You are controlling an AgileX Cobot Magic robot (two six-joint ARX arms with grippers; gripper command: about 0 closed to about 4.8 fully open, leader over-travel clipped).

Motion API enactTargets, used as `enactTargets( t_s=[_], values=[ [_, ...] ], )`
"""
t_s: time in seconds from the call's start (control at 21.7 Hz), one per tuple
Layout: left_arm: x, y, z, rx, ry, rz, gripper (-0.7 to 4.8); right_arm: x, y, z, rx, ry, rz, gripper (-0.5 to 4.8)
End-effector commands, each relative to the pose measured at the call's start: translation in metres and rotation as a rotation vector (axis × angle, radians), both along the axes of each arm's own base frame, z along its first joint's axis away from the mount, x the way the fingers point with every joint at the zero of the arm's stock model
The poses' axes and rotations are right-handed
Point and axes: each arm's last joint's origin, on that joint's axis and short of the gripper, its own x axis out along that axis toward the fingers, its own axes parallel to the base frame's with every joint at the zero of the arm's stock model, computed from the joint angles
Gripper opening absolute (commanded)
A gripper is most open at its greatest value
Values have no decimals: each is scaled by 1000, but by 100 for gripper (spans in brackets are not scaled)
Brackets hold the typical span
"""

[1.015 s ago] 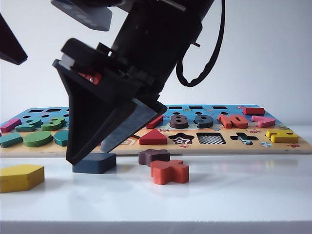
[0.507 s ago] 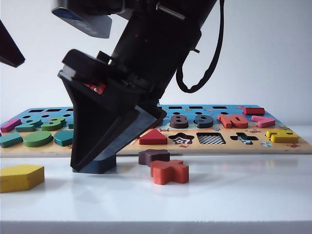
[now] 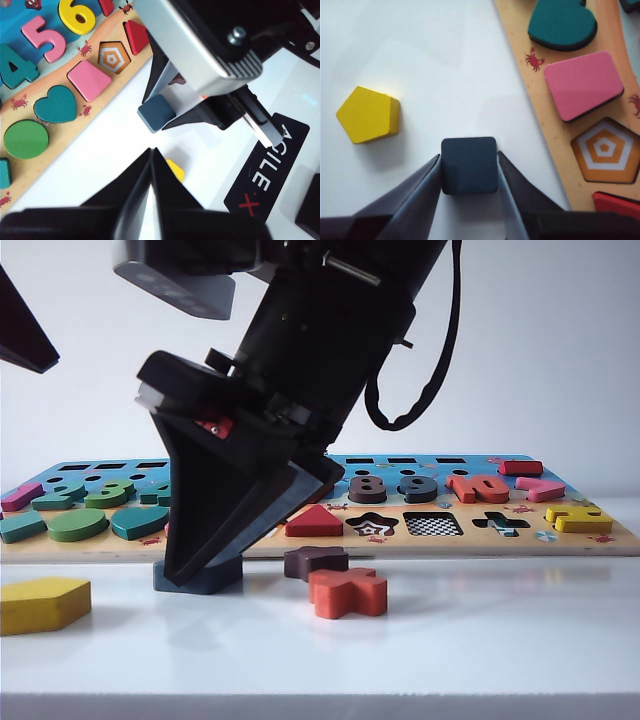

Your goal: Insert the cube into the slot.

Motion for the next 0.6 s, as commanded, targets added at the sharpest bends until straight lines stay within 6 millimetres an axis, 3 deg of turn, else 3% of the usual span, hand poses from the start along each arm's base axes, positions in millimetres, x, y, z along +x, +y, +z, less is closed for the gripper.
enactTargets(
  t_s=[0.05,0.32,0.51,0.6],
  values=[
    [1,-1,3,-15,-27,-4,17,1,1,1,4,-11,-8,163],
    [2,-1,3,-17,-30,-4,17,0,0,5,17,-4,-32,154],
    [3,-2,4,-26,-48,-5,17,0,-1,20,65,-16,-70,154],
    [2,-2,5,-26,-56,-9,17,-1,-6,38,115,-37,-123,153]
  ],
)
